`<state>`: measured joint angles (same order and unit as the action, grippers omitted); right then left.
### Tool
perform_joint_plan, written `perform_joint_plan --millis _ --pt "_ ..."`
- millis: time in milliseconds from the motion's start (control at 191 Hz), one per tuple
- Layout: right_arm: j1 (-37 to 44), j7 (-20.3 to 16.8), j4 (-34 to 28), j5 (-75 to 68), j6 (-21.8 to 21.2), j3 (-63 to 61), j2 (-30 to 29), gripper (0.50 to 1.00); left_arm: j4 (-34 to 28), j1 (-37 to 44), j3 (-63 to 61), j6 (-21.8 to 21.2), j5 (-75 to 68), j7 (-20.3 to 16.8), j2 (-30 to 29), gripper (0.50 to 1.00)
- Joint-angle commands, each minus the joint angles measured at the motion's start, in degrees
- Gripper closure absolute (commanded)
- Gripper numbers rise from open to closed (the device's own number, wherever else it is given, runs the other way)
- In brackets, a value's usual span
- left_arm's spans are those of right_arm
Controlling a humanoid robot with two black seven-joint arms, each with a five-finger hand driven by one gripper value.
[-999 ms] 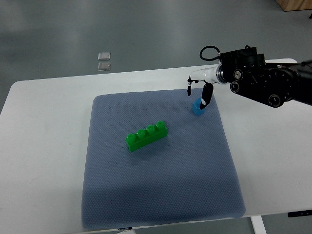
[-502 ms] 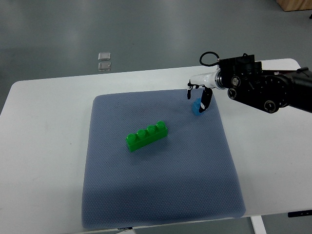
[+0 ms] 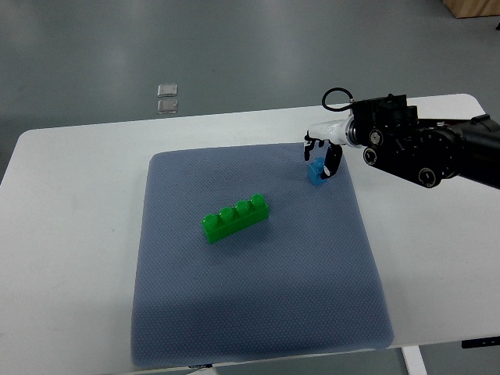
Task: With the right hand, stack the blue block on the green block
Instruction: 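Close the right hand fingers on the blue block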
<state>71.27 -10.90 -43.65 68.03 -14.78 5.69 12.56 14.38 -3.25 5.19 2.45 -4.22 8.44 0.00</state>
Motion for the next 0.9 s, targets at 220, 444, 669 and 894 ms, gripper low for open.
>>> perform_joint_plan --millis 220,444,669,894 --pt "-0.6 0.26 0.05 0.78 -0.6 -0.24 0.0 0.703 -0.05 0.0 0.0 0.01 0.0 0.0 0.0 0.5" --pt "-0.69 0.35 -0.03 0.78 -0.51 -0.33 0.09 0.74 0.04 0.0 0.0 0.01 0.0 0.0 0.0 0.5" --pt "-1.04 0.53 -0.03 0.87 -0.6 -0.15 0.09 0.773 -0.05 0.0 0.0 0.01 0.0 0.0 0.0 0.5" --pt "-1.22 1.05 -0.03 1.75 -0.42 -0.15 0.09 0.795 -0.05 0.0 0.0 0.01 0.0 0.0 0.0 0.5"
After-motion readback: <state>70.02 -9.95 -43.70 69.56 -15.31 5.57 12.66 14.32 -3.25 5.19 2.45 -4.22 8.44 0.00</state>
